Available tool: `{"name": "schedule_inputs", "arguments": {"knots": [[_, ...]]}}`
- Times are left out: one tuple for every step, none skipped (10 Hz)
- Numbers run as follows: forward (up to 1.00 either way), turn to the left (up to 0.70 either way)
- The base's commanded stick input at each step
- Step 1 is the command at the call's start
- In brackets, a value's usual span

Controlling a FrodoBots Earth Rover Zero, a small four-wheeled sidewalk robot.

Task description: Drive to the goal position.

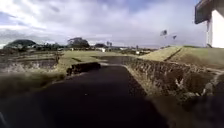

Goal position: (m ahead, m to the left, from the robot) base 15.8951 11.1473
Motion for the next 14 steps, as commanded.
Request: {"name": "schedule_inputs", "arguments": {"knots": [[0.7,0.0],[0.7,0.0],[0.7,0.0],[0.7,0.0],[0.7,0.0],[0.7,0.0],[0.7,0.0],[0.7,0.0],[0.7,0.0],[0.7,0.0],[0.7,0.0],[0.7,0.0],[0.7,0.0],[0.7,0.0]]}}
